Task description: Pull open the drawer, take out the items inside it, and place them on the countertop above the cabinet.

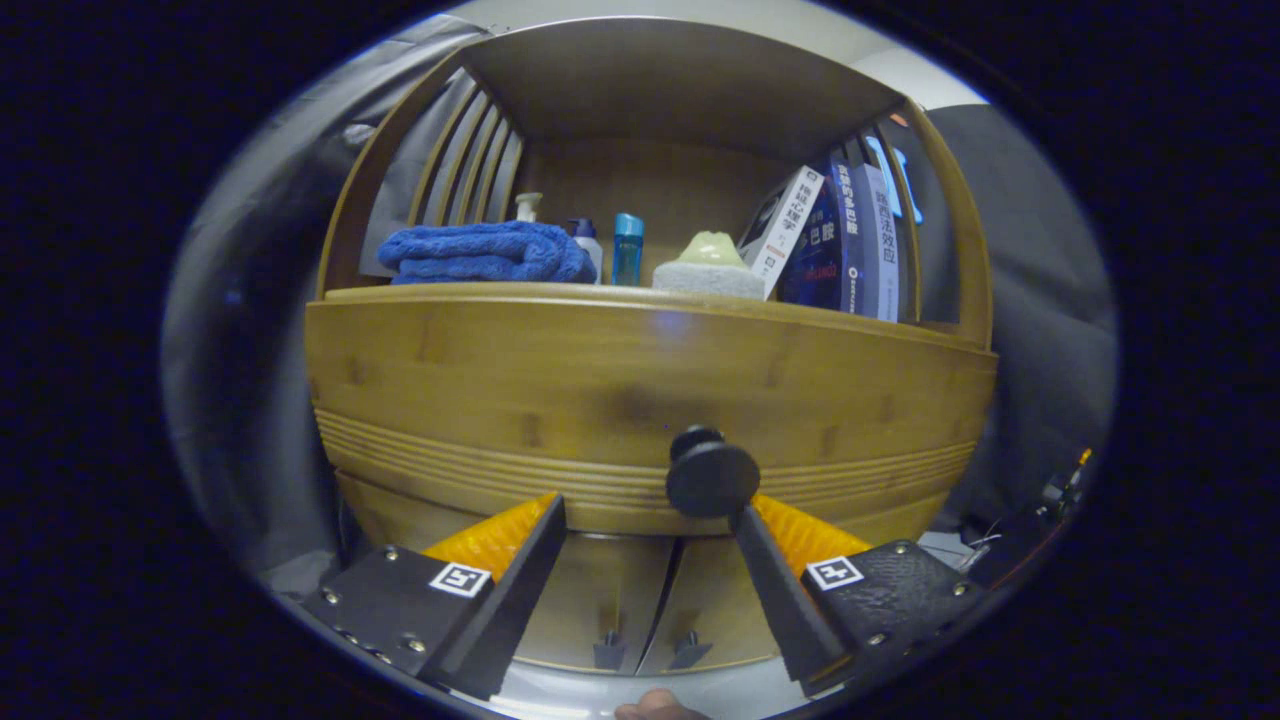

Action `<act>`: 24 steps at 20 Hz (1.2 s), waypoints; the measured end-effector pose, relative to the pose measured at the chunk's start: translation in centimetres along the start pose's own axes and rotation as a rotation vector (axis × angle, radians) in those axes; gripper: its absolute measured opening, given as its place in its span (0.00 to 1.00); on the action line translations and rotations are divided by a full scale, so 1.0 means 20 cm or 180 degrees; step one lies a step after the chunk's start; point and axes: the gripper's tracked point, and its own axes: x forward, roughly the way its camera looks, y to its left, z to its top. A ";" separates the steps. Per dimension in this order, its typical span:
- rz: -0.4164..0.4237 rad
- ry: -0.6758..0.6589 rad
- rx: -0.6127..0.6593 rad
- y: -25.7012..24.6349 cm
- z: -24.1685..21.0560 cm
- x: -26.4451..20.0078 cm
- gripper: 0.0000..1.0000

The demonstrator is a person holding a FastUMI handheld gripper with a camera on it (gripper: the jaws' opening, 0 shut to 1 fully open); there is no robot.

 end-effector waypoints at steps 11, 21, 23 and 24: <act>-0.0137 0.0018 0.0130 -0.10 0.16 -0.54 0.99; -0.0088 -0.0219 0.0140 -0.07 0.57 -1.03 0.99; -0.0080 -0.0312 0.0174 -0.08 0.68 -1.14 0.99; -0.0070 -0.0333 0.0188 -0.08 0.71 -1.18 0.99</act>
